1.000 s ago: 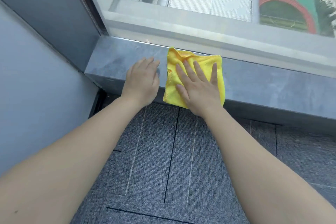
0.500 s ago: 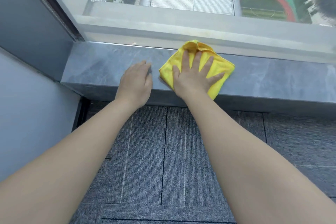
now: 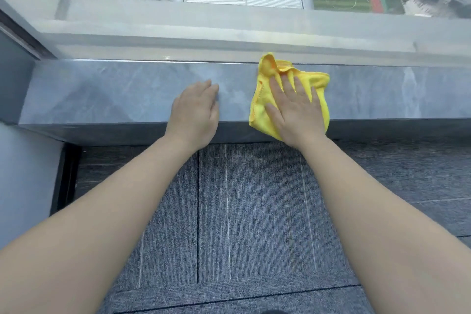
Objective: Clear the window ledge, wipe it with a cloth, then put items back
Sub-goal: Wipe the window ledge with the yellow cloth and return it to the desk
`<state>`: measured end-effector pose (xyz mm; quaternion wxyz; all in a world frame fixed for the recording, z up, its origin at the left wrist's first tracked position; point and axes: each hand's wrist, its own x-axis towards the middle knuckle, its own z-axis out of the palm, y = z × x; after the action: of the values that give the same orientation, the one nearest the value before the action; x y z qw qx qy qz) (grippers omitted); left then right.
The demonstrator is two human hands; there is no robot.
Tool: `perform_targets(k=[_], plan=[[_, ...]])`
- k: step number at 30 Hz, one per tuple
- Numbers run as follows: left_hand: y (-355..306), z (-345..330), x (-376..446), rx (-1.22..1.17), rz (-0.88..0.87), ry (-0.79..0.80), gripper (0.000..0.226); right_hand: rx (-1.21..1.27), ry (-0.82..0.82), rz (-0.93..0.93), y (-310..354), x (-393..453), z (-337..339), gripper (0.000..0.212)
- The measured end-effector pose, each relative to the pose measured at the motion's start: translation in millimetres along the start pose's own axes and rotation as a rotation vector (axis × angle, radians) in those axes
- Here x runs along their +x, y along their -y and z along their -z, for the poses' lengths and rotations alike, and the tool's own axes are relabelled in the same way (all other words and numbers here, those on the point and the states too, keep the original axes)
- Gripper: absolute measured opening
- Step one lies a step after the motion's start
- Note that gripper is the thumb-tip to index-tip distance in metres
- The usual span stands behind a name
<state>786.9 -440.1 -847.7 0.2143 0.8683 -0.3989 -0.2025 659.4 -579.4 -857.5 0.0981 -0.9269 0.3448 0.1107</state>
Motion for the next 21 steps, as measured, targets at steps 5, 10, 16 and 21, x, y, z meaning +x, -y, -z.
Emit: perform_targets(k=[5, 10, 16, 21], plan=[[0.7, 2.3, 12.4, -0.055, 0.015, -0.008, 0.042, 0.109, -0.013, -0.295, 18.2, 25.9, 1.2, 0.06], [7.2, 13.2, 15.2, -0.128, 0.002, 0.002, 0.041, 0.169, -0.026, -0.465, 51.8, 41.6, 2.0, 0.062], [6.6, 17.6, 11.4, -0.155, -0.028, 0.105, 0.041, 0.041, 0.07, -0.056, 68.8, 5.5, 2.7, 0.052], [-11.5, 18.2, 1.9, -0.143, -0.026, 0.16, 0.042, 0.006, 0.207, -0.024, 34.4, -24.6, 11.3, 0.052]])
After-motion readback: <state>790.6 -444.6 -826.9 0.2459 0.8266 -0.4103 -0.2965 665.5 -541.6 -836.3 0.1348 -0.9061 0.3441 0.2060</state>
